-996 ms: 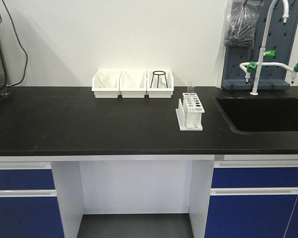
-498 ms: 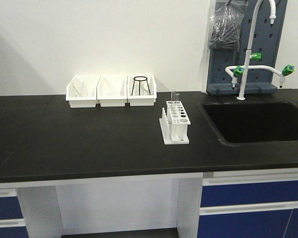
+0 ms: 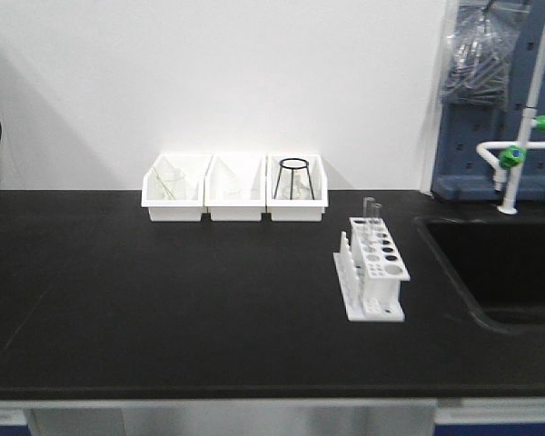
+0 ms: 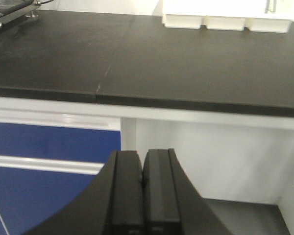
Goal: Flip and reinsert test tube from rack
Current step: 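Drive the base toward the white test-tube rack on the bench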
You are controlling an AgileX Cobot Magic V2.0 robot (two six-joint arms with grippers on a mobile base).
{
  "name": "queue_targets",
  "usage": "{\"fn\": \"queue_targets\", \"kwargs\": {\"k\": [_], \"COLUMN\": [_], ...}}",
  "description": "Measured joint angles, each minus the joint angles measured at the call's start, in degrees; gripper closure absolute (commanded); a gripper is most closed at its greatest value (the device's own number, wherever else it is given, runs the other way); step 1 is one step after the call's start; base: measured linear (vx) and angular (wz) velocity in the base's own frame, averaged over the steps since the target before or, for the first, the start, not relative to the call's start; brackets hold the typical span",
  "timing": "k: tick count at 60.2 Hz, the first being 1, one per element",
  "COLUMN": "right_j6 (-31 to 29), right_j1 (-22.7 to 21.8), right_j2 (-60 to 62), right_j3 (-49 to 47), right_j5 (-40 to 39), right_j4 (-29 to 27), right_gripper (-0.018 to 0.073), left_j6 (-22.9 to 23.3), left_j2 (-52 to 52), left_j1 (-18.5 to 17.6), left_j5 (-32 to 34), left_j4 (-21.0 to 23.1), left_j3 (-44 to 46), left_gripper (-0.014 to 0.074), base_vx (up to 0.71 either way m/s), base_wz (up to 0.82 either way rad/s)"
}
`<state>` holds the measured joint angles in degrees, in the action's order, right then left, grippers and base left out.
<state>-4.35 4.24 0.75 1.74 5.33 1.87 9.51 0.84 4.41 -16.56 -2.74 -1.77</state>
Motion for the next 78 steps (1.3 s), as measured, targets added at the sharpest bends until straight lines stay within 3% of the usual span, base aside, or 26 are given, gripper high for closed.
{"fn": "queue_targets", "kwargs": {"k": [78], "right_j6": [0.0], "right_j1": [0.0], "right_j2": [0.0], "right_j3": [0.0], "right_j5": [0.0], "right_j4": [0.0], "right_gripper": [0.0568], "left_j6": [0.0], "left_j2": [0.0], "left_j1": [0.0], "left_j5": [0.0], "left_j4": [0.0], "left_j3": [0.0], "left_gripper": [0.0603], "base_vx": [0.3], "base_wz": [0.01]}}
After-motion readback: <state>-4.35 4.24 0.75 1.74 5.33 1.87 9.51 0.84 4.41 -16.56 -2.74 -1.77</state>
